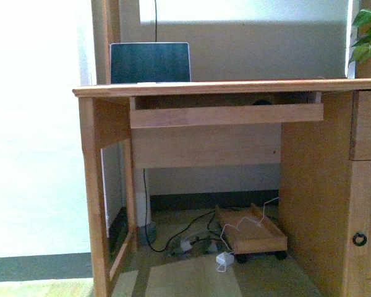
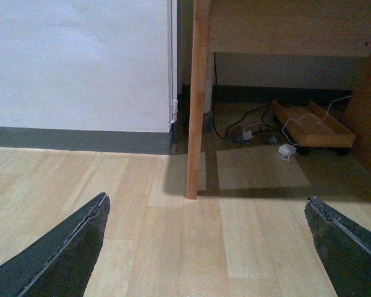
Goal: Place mouse
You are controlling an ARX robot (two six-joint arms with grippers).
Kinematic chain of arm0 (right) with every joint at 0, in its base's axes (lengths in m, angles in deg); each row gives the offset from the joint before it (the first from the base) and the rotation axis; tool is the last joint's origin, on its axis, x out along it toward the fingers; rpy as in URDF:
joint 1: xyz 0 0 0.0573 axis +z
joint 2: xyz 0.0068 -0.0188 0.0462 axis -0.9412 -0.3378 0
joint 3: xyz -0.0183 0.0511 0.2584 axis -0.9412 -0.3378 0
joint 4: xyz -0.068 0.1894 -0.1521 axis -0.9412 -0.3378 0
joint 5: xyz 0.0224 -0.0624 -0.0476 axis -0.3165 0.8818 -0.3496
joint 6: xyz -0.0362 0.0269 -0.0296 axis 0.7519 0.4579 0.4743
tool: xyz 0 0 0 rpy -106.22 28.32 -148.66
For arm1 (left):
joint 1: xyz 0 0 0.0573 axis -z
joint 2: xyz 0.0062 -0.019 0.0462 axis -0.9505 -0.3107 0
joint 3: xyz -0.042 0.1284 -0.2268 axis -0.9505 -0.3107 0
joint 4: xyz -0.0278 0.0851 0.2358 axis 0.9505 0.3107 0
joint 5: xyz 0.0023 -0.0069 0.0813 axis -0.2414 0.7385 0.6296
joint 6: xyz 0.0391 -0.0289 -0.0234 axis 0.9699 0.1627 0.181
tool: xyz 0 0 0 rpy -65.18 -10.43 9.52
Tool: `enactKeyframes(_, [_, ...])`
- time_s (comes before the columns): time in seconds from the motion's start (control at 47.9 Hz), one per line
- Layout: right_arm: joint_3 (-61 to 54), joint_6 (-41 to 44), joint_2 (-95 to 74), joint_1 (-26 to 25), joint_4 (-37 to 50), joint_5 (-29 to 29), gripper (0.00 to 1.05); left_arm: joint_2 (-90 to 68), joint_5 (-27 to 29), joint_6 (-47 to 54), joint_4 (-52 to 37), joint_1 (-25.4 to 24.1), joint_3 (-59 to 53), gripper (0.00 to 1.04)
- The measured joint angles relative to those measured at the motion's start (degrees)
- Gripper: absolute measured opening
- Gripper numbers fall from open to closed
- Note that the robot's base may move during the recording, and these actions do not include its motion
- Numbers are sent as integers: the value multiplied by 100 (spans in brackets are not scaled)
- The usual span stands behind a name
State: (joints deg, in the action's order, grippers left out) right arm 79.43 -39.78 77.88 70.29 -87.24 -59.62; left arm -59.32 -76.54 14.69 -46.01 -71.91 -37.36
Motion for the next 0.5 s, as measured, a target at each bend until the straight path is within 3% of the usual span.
enactKeyframes(0.501, [0, 0, 0, 0, 0, 0, 97, 0, 0, 2, 0, 0, 0, 97])
